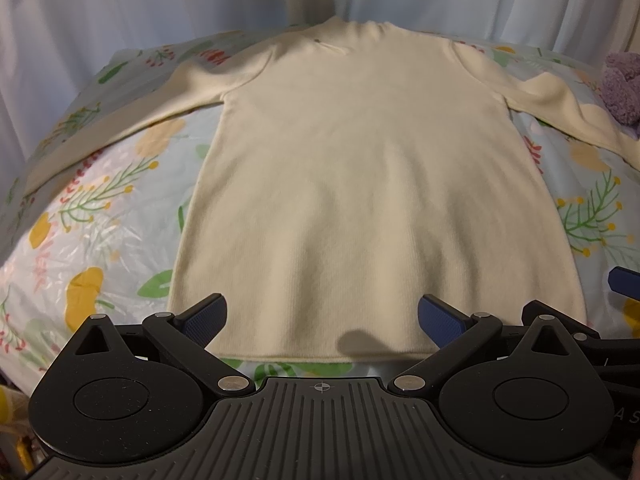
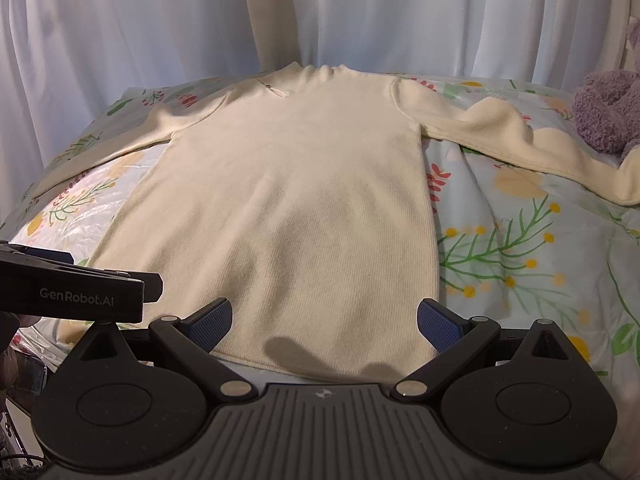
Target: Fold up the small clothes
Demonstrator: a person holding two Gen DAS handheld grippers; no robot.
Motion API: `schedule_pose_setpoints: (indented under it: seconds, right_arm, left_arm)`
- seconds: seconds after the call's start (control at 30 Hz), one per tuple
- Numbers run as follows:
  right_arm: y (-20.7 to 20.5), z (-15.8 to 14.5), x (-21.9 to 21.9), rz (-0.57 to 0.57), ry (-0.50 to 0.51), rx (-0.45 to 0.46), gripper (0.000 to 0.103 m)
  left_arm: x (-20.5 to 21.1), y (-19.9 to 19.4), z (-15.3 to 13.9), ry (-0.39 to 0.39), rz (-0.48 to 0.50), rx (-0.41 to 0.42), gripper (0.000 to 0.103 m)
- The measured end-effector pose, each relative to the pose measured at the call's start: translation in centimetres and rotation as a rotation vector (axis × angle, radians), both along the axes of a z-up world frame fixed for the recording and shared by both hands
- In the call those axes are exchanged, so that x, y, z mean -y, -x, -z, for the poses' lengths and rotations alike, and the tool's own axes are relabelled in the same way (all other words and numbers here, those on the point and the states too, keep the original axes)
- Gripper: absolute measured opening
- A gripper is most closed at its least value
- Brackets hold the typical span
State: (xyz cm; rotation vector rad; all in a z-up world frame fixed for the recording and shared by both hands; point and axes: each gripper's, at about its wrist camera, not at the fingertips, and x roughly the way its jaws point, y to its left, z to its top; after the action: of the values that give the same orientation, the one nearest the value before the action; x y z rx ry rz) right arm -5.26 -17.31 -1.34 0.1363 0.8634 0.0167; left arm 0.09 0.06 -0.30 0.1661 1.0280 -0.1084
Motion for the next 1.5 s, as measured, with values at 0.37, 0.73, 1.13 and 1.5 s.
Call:
schedule_pose_setpoints:
  seconds: [0.37,0.73,1.13,1.5]
  right_arm:
    - [0.0,0.08,0.0,-0.003,0.001,-0.003,0.099]
    - [-0.16,0.07,-0.02,-0.009,0.006,-0.006,0.099]
    - [-0.26,0.09,-0.06,-0.011,0.006,-0.01,0.099]
    - [-0.29,0.11,-0.09,-0.012,0.007,-0.009,0.099]
  left_arm:
    - [-0.17,0.0,0.05,0.005,-0.013,-0.013,0.103]
    - [-0.29,-0.11,0.11,0.004,-0.016,-0.018,0.103]
    - [-0.21,-0.27,0.17,0.004,-0.015,-0.024,0.103]
    - [-0.54,-0.27,0.3,0.008,-0.026,-0.031,0.103]
